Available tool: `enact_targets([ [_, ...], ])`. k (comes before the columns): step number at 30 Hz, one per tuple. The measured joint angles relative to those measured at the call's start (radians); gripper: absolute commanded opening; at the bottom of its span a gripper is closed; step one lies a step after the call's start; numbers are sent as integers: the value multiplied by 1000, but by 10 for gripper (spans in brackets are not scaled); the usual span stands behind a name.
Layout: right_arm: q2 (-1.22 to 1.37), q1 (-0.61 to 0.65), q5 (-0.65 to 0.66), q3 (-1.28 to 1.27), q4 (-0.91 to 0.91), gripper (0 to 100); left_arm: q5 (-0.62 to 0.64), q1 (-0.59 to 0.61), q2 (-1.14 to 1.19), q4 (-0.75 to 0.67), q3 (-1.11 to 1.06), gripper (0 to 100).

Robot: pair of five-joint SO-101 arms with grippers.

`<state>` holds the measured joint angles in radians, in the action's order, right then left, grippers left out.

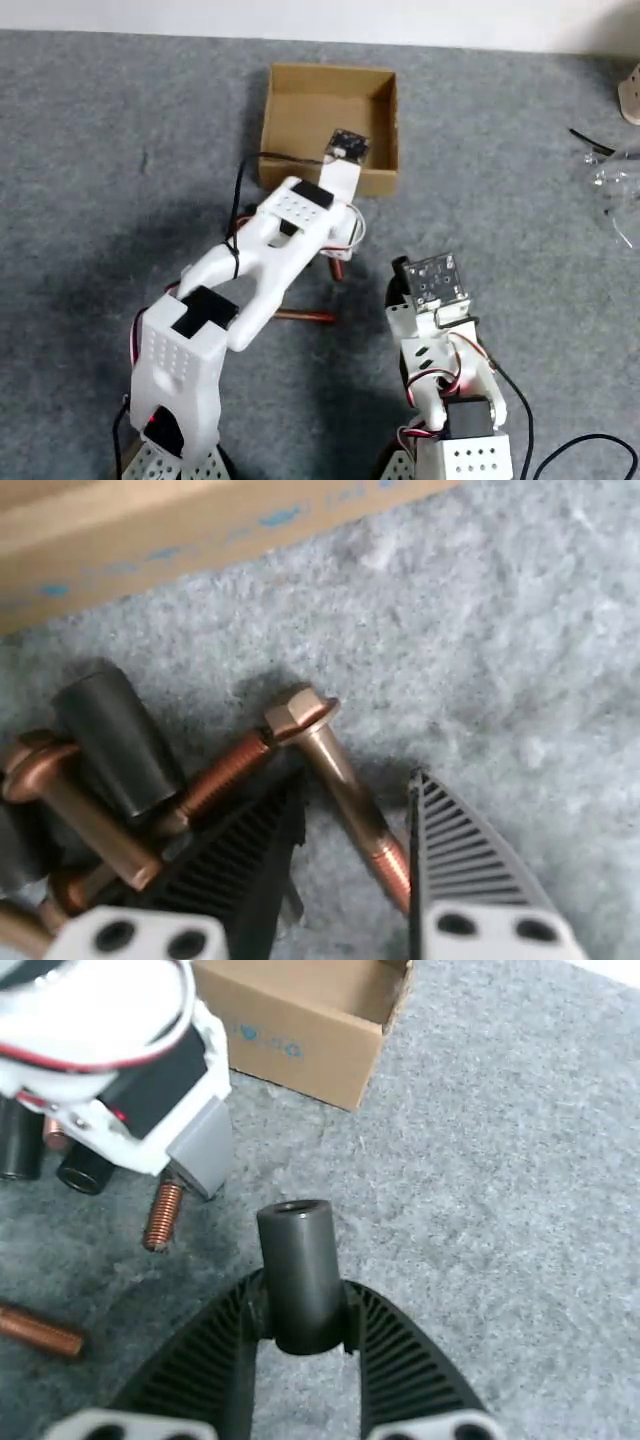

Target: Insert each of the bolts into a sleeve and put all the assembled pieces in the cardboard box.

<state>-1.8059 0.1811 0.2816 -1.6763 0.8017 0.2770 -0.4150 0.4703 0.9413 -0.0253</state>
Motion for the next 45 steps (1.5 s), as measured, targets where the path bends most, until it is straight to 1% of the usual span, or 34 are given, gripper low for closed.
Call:
enact_targets([
  [2,0,0,0,0,0,3,2,5,0,2,0,134],
  [5,0,0,0,0,0,3,2,5,0,2,0,0],
  [7,0,0,0,0,0,4,2,5,0,2,0,15],
  [13,0,0,0,0,0,4,2,11,0,3,0,5],
  [16,0,0,0,0,0,4,0,12,0,28,0,5],
  [20,0,0,0,0,0,4,0,12,-66,46,-40,5],
  [24,0,0,0,0,0,4,-28,17,-245,49,-178,5],
  [30,0,0,0,0,0,4,-118,6,-620,-71,-470,5],
  [35,0,0,0,0,0,4,-186,11,-930,-121,-690,5],
  [39,0,0,0,0,0,4,-203,8,-1146,-146,-810,5],
  [45,0,0,0,0,0,4,-203,9,-1399,-203,-959,6],
])
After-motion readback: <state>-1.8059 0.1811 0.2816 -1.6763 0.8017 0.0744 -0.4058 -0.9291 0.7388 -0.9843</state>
